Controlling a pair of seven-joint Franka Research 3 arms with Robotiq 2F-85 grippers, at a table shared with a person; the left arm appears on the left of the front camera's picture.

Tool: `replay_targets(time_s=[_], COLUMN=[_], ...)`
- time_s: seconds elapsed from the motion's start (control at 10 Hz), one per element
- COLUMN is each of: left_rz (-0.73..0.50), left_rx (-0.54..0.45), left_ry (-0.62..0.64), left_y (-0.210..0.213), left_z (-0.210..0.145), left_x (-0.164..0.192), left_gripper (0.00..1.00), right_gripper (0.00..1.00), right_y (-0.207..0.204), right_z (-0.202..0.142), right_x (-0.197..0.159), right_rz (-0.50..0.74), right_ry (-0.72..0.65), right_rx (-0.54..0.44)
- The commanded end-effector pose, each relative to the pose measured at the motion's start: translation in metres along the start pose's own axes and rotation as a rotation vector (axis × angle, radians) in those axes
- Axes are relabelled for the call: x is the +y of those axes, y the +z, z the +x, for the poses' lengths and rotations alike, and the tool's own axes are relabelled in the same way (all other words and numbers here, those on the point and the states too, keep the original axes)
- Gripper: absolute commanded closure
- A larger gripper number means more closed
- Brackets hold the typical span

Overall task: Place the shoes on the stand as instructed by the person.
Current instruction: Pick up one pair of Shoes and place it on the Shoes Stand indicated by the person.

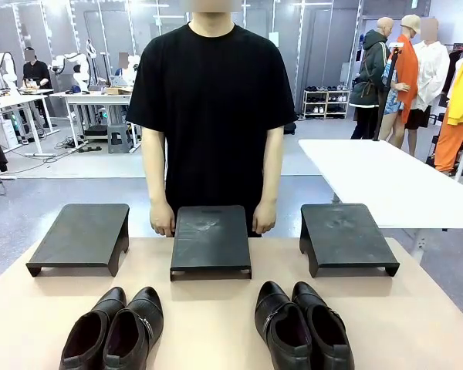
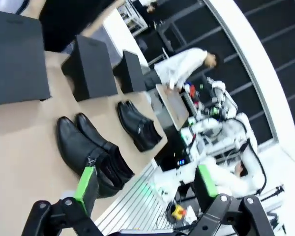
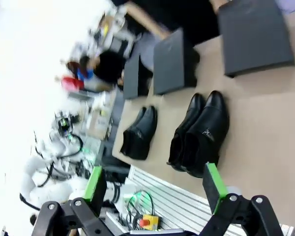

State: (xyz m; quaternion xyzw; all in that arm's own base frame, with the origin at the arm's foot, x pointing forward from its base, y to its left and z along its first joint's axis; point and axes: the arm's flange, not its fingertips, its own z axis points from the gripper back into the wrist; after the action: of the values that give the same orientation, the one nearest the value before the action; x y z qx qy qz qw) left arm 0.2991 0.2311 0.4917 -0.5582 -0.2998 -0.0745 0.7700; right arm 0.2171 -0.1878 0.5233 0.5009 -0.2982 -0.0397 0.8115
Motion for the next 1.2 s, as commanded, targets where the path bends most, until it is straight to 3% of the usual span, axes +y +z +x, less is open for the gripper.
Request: replay_targets(time_s=[0.0,0.5,0.6,1.1], left_rz=[-0.002,0.051,0.040,0.040], left_rx=[-0.074,-0.204,-0.134,-0.134], left_ry=[0.003,0.039,0.028,0.028], left_y=[0.016,0.032,0.041,0.041], left_z=[-0.003,-0.011,-0.016,-0.016], left_x=[0.002,0.013,0.004,0.004], left_gripper=[0.00,0.00,0.00,0.00], right_gripper=[0.00,0.00,0.00,0.00], right_y=[0.003,-0.003,0.035,0.035], right_z=[-0.040,-0.039,-0.021,-0.021], right_x=[-0.014,-0.023,-0.019,-0.019], right_rz=[0.040,0.041,0.034,0.034], right_ry=[-0.008,-0.018,-0.042,-0.042], right_rx=[-0.091,-0.080,-0.083,-0.083])
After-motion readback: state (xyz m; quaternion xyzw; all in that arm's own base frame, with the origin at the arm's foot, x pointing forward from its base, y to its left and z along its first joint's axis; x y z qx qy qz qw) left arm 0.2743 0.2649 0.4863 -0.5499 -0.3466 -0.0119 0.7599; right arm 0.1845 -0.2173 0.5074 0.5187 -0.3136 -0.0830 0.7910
